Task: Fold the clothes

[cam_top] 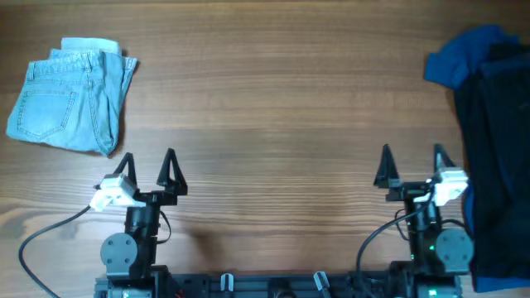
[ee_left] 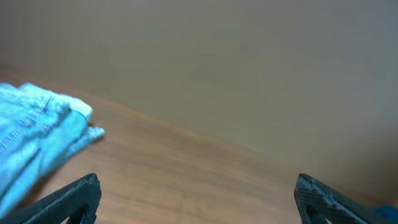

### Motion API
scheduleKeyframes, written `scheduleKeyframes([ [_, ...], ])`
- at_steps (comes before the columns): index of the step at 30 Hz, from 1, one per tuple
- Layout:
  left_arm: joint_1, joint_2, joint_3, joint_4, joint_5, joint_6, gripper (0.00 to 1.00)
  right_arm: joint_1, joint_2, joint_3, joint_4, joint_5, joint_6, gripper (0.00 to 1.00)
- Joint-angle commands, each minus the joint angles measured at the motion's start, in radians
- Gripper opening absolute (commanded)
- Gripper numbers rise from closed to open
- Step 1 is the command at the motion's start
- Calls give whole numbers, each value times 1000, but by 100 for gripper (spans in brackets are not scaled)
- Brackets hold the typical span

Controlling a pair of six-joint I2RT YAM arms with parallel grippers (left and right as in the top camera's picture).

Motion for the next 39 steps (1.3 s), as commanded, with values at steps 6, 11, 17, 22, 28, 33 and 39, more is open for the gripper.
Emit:
scheduleKeyframes([
  [6,-5,35,126,-82,-90,19,99,-50,826,898,-529,36,-62,100],
  [11,-5,332,482,-316,-89,21,100,-174,1351,1487,-961,-61,-89,100],
  [17,-5,940,1115,-753,29,102,100,-206,1444,1558,-990,48,-164,100],
  [22,-5,1321,1343,-922,31,93,100,-383,1600,1558,-972,2,-256,83],
  [28,-5,1513,1343,-920,31,93,100,-450,1814,1558,-868,3,-330,79],
  [33,-5,1543,1343,-920,31,94,100,-450,1941,1558,-756,129,-355,69],
  [39,-5,1543,1343,-920,31,94,100,-454,2044,1557,-666,158,-356,68],
])
